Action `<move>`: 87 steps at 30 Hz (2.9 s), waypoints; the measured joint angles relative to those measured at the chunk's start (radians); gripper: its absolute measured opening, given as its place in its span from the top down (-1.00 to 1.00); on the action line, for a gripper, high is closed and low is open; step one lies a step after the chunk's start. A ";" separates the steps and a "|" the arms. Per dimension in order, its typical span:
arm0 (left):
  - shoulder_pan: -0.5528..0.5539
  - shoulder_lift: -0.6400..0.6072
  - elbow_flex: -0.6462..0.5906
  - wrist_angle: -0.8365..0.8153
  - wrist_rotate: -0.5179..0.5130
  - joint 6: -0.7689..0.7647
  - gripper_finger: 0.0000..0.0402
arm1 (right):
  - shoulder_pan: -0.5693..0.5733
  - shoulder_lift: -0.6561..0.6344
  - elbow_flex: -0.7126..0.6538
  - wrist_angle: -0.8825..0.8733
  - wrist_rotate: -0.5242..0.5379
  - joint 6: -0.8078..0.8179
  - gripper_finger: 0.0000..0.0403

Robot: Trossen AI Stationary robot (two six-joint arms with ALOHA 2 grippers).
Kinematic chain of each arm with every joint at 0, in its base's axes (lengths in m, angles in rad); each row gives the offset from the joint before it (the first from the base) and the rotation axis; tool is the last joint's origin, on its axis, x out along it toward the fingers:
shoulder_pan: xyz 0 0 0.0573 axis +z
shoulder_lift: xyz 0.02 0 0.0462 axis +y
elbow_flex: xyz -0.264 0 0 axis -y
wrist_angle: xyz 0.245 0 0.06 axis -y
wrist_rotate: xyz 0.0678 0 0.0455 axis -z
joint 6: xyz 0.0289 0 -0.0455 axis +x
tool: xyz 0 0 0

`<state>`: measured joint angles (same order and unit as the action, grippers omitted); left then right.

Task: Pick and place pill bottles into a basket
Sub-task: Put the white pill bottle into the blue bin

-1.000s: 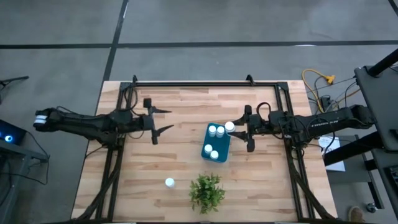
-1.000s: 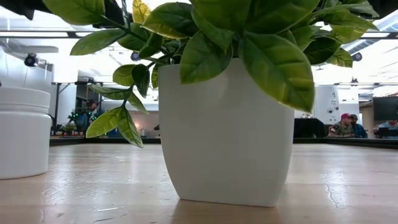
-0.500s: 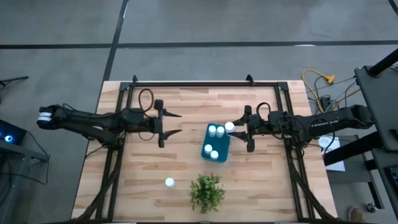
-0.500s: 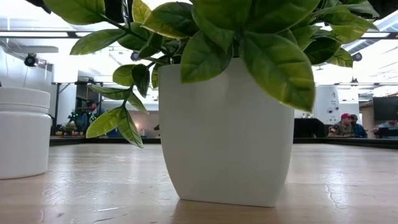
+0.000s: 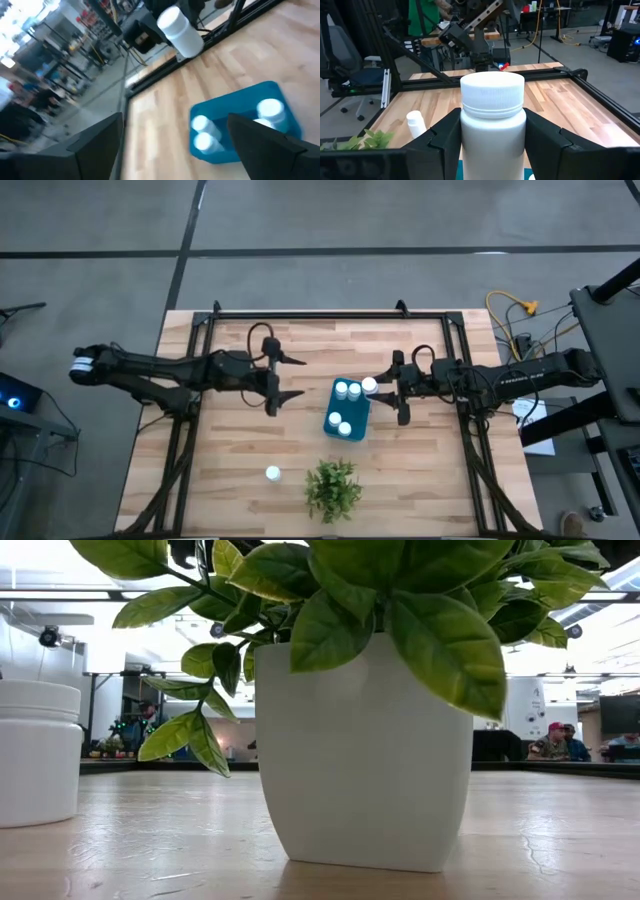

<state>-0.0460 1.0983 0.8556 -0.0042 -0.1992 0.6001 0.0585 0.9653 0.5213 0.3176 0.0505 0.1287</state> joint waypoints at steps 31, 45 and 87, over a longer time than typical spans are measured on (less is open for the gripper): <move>-0.010 0.234 0.206 0.216 -0.437 0.410 -0.71 | 0.000 0.000 -0.002 -0.026 -0.030 0.020 0.18; -0.021 0.256 0.202 0.425 -0.224 0.415 -0.71 | 0.000 0.000 -0.002 -0.030 -0.059 0.025 0.18; -0.101 0.484 0.796 -0.543 -0.101 0.533 -0.71 | 0.000 -0.001 -0.002 -0.034 -0.088 0.051 0.18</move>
<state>-0.1467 1.5819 1.6521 -0.5469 -0.2997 1.1334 0.0586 0.9642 0.5194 0.2839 -0.0373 0.1801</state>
